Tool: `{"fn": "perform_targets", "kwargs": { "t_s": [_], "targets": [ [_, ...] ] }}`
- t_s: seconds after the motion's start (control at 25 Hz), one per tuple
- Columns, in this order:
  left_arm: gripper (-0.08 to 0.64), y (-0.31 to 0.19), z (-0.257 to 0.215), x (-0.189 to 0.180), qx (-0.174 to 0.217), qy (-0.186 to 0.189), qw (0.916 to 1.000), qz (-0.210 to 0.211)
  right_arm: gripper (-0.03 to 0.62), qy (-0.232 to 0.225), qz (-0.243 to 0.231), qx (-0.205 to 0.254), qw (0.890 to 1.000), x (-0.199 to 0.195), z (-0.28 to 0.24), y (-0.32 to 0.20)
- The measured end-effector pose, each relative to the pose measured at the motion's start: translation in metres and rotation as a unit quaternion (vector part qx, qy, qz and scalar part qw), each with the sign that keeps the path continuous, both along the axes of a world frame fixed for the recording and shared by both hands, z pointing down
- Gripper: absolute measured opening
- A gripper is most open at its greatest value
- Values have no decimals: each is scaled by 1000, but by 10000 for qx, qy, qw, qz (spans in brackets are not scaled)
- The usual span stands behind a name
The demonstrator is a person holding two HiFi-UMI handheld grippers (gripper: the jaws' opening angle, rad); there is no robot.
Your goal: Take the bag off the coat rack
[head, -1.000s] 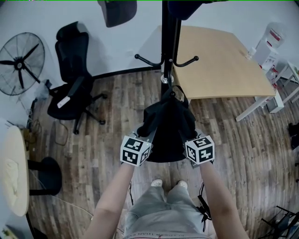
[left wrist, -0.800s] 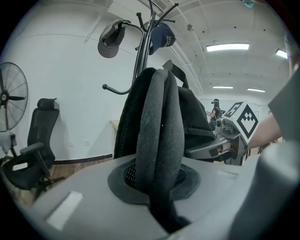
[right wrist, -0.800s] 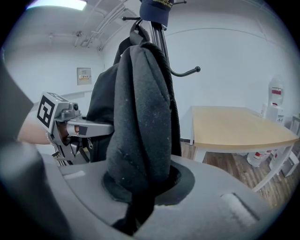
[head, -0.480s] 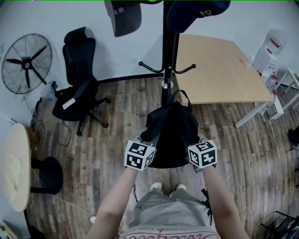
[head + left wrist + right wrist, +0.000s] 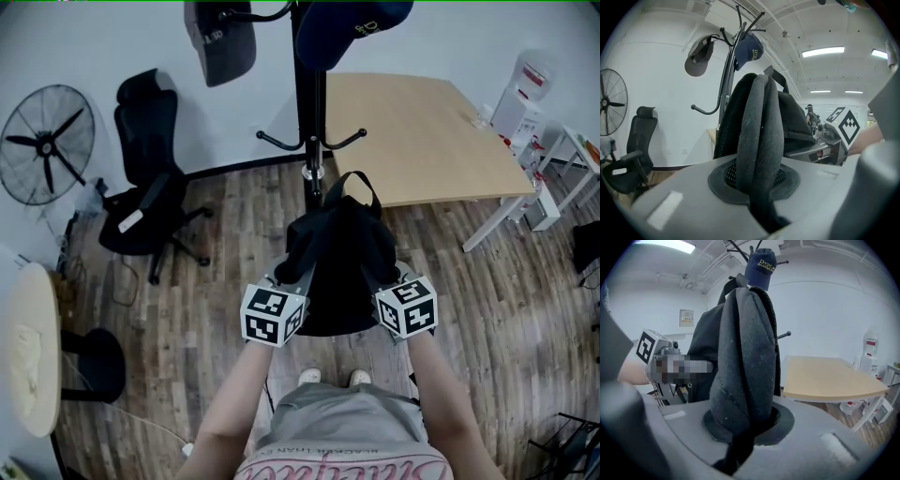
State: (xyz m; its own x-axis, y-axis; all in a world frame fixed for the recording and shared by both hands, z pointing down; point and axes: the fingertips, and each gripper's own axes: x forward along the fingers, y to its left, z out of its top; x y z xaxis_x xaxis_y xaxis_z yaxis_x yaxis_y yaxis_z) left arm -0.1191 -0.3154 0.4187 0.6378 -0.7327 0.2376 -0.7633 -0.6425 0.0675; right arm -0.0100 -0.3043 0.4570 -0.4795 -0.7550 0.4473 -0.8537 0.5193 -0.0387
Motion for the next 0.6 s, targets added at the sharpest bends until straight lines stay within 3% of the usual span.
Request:
{"fn": "perform_targets", "kwargs": {
  "t_s": [0.6],
  "targets": [
    [63,-4,-73,49,746,73,9964,406,37,-115,532,698,9961,47,-70,8]
  ]
}}
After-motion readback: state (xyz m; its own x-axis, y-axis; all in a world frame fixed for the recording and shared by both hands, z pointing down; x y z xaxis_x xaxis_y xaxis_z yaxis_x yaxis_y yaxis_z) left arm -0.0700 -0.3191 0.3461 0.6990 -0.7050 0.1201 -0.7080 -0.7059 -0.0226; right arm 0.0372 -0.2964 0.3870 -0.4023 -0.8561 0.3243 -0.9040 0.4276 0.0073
